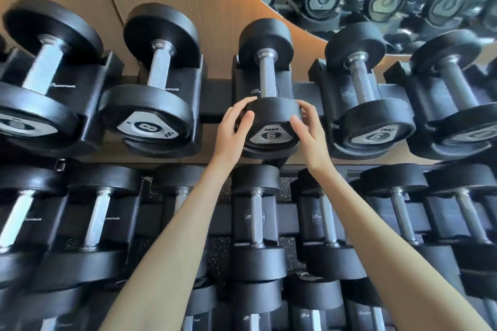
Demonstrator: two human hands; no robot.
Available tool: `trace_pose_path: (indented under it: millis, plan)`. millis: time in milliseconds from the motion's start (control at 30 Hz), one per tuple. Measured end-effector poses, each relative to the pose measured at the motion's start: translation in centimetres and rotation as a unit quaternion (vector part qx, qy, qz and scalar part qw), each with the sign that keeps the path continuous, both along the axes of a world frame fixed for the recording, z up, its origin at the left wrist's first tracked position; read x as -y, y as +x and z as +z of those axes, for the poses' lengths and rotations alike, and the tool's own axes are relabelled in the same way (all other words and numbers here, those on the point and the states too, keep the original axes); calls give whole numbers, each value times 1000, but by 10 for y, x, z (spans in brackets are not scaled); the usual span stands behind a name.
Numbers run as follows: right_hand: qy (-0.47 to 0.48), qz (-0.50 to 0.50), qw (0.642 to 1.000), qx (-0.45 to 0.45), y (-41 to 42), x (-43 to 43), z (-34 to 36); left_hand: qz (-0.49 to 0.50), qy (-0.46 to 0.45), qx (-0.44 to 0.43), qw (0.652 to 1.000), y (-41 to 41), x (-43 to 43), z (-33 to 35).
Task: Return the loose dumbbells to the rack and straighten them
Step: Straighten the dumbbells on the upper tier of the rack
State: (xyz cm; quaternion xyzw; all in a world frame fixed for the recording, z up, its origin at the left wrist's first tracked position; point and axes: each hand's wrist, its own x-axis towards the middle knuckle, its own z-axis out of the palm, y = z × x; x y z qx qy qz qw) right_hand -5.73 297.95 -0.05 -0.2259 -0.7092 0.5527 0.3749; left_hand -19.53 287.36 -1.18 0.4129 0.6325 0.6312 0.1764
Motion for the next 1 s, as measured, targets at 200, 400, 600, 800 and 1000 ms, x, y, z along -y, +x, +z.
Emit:
trace_pose_path:
  millis: [200, 400, 600, 800, 1000]
  plan:
    - [111, -54, 992, 2, -22, -3, 10, 103, 45, -59, 992, 6, -18, -6]
    - [135, -162, 974, -88, -35, -12, -11, 97, 66, -180, 977, -3, -27, -2]
    - [116, -183, 970, -107, -44, -17, -12, 141, 59, -235, 960, -6, -39, 2]
    - [155, -125, 980, -24, -35, -8, 3, 123, -92, -171, 973, 7, -11, 12]
    - [182, -77, 962, 187, -2, 13, 24, 54, -249, -317, 914, 17, 64, 19]
